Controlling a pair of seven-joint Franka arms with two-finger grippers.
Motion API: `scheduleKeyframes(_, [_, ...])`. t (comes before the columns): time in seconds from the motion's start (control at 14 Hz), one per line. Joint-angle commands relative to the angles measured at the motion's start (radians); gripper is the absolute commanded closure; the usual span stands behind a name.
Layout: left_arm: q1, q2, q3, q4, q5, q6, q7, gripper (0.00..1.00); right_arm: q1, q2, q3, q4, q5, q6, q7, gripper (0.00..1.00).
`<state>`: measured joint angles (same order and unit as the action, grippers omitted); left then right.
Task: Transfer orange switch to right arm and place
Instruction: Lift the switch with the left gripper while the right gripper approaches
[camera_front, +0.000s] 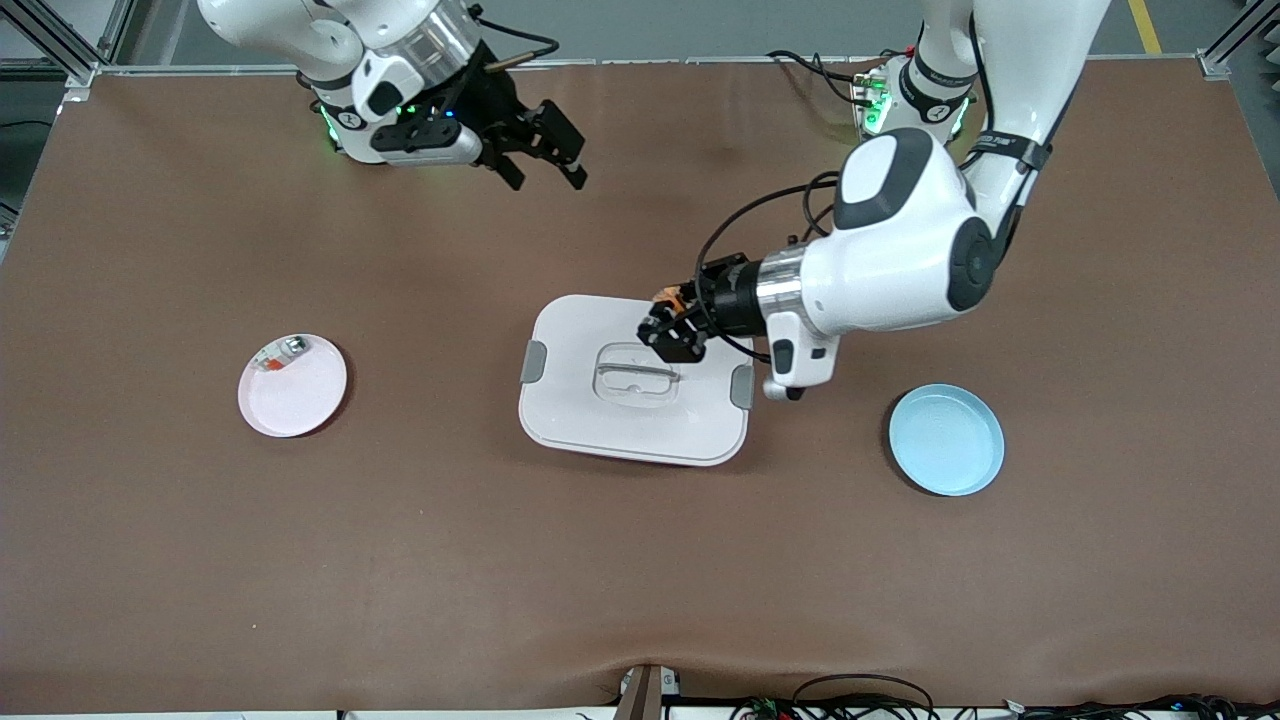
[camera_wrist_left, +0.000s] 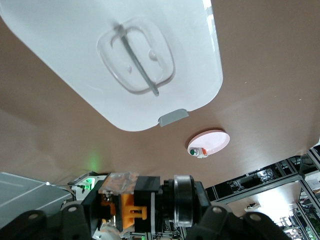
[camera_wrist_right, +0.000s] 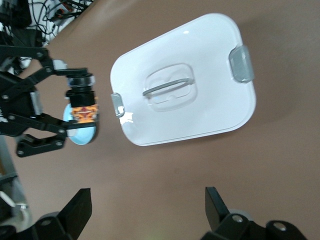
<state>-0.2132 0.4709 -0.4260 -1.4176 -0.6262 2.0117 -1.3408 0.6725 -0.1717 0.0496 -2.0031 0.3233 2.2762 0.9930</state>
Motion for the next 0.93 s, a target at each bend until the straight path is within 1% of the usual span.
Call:
scheduleKeyframes(0.0, [-0.032, 0.02, 0.003, 0.031, -0.039, -0.007, -0.037, 1.0, 0.021, 0.024, -0.014, -0.02, 0.074, 0.078, 0.044, 0.0])
scheduleKeyframes(0.21, [-0.06, 0.046, 0.003, 0.031, -0.044, 0.028, -0.041, 1.0, 0.019, 0.104, -0.014, 0.006, 0.08, 0.13, 0.042, 0.0])
scheduleKeyframes(0.43, [-0.084, 0.049, 0.003, 0.031, -0.043, 0.03, -0.099, 1.0, 0.022, 0.181, -0.016, 0.032, 0.178, 0.183, 0.044, 0.0])
scheduleKeyframes(0.71, [-0.097, 0.052, 0.004, 0.029, -0.041, 0.03, -0.142, 1.0, 0.041, 0.242, -0.016, 0.055, 0.181, 0.241, 0.046, 0.0])
scheduleKeyframes(0.86, [-0.097, 0.054, 0.004, 0.029, -0.041, 0.03, -0.143, 1.0, 0.041, 0.267, -0.016, 0.067, 0.18, 0.246, 0.039, 0.0])
